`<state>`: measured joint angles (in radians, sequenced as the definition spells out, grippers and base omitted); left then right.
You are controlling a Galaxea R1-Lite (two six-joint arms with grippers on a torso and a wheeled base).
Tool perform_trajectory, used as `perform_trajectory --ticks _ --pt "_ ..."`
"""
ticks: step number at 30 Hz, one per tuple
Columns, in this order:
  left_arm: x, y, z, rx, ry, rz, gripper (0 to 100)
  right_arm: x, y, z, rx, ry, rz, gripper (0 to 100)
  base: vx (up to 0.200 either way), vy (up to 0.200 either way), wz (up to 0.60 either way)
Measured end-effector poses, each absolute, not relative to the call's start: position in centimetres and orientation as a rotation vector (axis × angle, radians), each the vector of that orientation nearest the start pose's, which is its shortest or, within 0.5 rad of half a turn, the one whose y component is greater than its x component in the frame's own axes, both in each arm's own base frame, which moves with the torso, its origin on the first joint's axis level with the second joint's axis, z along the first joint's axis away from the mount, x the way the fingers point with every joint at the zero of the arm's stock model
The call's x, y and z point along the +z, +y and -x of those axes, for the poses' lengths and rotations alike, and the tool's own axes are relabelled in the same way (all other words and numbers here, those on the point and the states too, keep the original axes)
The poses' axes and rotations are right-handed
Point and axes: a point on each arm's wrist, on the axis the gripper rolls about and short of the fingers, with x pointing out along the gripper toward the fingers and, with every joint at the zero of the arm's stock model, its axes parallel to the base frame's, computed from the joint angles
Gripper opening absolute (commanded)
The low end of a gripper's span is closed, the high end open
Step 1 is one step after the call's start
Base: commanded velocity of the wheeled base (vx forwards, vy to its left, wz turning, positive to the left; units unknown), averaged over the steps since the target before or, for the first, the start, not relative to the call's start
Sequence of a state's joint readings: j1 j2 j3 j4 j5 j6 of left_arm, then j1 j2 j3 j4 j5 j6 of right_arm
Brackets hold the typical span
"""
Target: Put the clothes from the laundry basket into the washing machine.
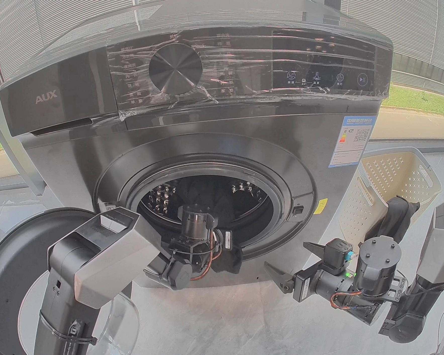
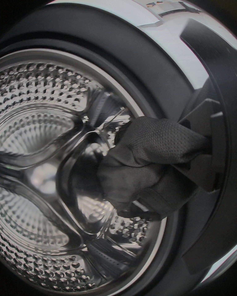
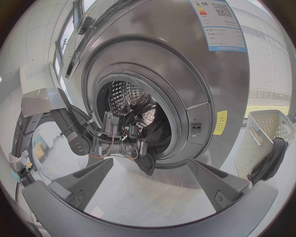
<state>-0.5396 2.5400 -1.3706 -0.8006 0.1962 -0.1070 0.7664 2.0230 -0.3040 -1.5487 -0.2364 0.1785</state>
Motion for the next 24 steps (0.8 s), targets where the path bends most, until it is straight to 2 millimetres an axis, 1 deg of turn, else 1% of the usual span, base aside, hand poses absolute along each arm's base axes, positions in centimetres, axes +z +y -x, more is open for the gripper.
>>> perform_trajectory --ticks 7,14,19,24 --pt "3.6 -24.4 -44.0 -0.285 0.189 0.066 0 6.9 19.1 -20.6 0.514 0.197 -0.092 100 0.000 0.000 0.00" --pt "6.0 -24.3 -46.7 -0.227 0.034 0.131 0 6.9 19.1 -20.6 0.514 0.196 -0.093 100 0.000 0.000 0.00" --pt "7.2 -23.8 -48.4 -0.181 -0.053 0.166 0 6.9 19.1 -20.6 0.514 0.197 -0.092 100 0.000 0.000 0.00" --pt "6.9 -23.3 -49.1 -0.161 -0.067 0.171 0 6.8 19.1 -20.6 0.513 0.200 -0.091 100 0.000 0.000 0.00"
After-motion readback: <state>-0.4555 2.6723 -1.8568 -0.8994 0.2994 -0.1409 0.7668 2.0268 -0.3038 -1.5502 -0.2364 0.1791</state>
